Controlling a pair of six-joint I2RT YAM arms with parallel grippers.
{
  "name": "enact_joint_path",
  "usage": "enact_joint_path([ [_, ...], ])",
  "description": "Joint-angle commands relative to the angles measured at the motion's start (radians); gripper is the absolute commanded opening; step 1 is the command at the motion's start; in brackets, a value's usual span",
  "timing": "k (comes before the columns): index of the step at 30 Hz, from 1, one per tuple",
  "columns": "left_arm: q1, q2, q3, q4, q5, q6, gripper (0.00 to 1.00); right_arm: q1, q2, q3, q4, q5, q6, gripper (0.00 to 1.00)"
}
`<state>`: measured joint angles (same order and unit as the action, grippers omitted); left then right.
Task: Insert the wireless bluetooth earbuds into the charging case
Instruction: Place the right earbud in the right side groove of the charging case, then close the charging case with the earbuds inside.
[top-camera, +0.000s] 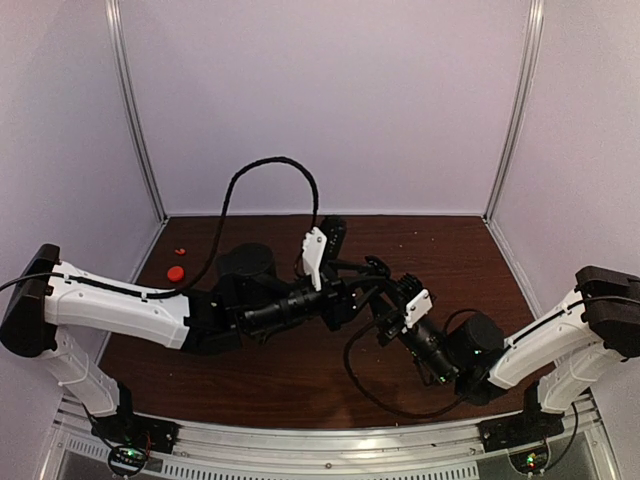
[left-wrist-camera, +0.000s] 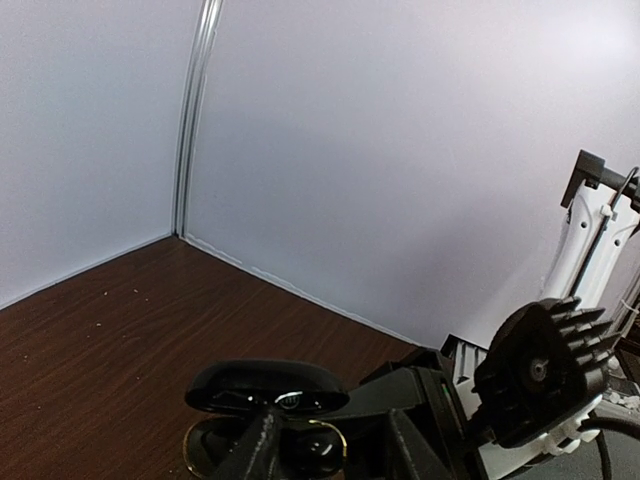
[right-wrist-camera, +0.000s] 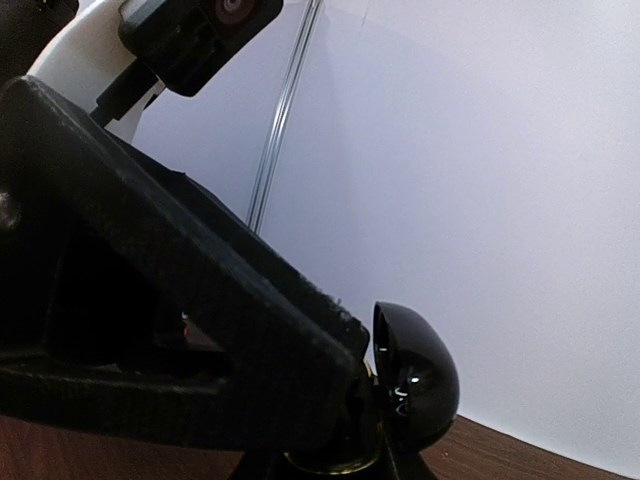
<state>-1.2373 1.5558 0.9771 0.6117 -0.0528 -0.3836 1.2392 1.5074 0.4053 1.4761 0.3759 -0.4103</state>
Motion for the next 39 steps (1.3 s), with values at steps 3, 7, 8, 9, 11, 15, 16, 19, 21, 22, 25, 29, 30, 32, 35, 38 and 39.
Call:
enact_joint_path([
  [3,0.007,0.006,0.001,-0.084,-0.063,-0.008,0.42,0.008,-0.041,0.009,0.101,-0.024,0.026,0.00],
  [7,0.008,-0.007,-0.014,-0.080,-0.089,-0.012,0.44,0.007,-0.043,0.006,0.102,-0.023,0.026,0.00],
  [8,0.007,-0.009,-0.017,-0.080,-0.095,-0.014,0.44,0.007,-0.041,0.006,0.103,-0.024,0.026,0.00],
  [9,0.007,-0.012,-0.020,-0.079,-0.102,-0.016,0.44,0.008,-0.042,0.005,0.104,-0.025,0.026,0.00],
  [11,0.007,-0.018,-0.027,-0.075,-0.113,-0.017,0.45,0.007,-0.042,0.003,0.104,-0.025,0.026,0.00],
  [15,0.007,-0.030,-0.041,-0.071,-0.131,-0.022,0.46,0.006,-0.042,0.001,0.106,-0.022,0.028,0.00],
  [16,0.008,-0.032,-0.044,-0.070,-0.133,-0.023,0.47,0.007,-0.043,0.000,0.105,-0.021,0.028,0.00],
  [19,0.008,-0.043,-0.058,-0.062,-0.139,-0.027,0.48,0.006,-0.045,-0.003,0.104,-0.020,0.030,0.00],
  [21,0.008,-0.050,-0.066,-0.057,-0.140,-0.028,0.49,0.007,-0.044,-0.006,0.105,-0.020,0.034,0.00],
  [22,0.007,-0.054,-0.069,-0.056,-0.141,-0.028,0.49,0.006,-0.044,-0.008,0.105,-0.020,0.035,0.00],
  [25,0.007,-0.070,-0.090,-0.050,-0.137,-0.025,0.50,0.004,-0.048,-0.012,0.096,-0.020,0.041,0.00],
  [29,0.008,-0.115,-0.116,-0.058,-0.128,0.004,0.51,-0.002,-0.067,-0.021,0.069,-0.033,0.060,0.00],
  [30,0.008,-0.127,-0.123,-0.065,-0.125,0.014,0.51,-0.005,-0.073,-0.025,0.059,-0.037,0.065,0.00],
  [32,0.008,-0.155,-0.132,-0.087,-0.117,0.041,0.52,-0.009,-0.089,-0.038,0.040,-0.061,0.083,0.00],
  [35,0.010,-0.198,-0.140,-0.155,-0.094,0.090,0.59,-0.029,-0.128,-0.056,-0.012,-0.121,0.132,0.00],
  [38,0.020,-0.250,-0.150,-0.201,-0.033,0.159,0.67,-0.062,-0.200,-0.082,-0.100,-0.235,0.209,0.00],
  [39,0.025,-0.264,-0.147,-0.223,-0.024,0.175,0.70,-0.078,-0.225,-0.092,-0.125,-0.284,0.238,0.00],
])
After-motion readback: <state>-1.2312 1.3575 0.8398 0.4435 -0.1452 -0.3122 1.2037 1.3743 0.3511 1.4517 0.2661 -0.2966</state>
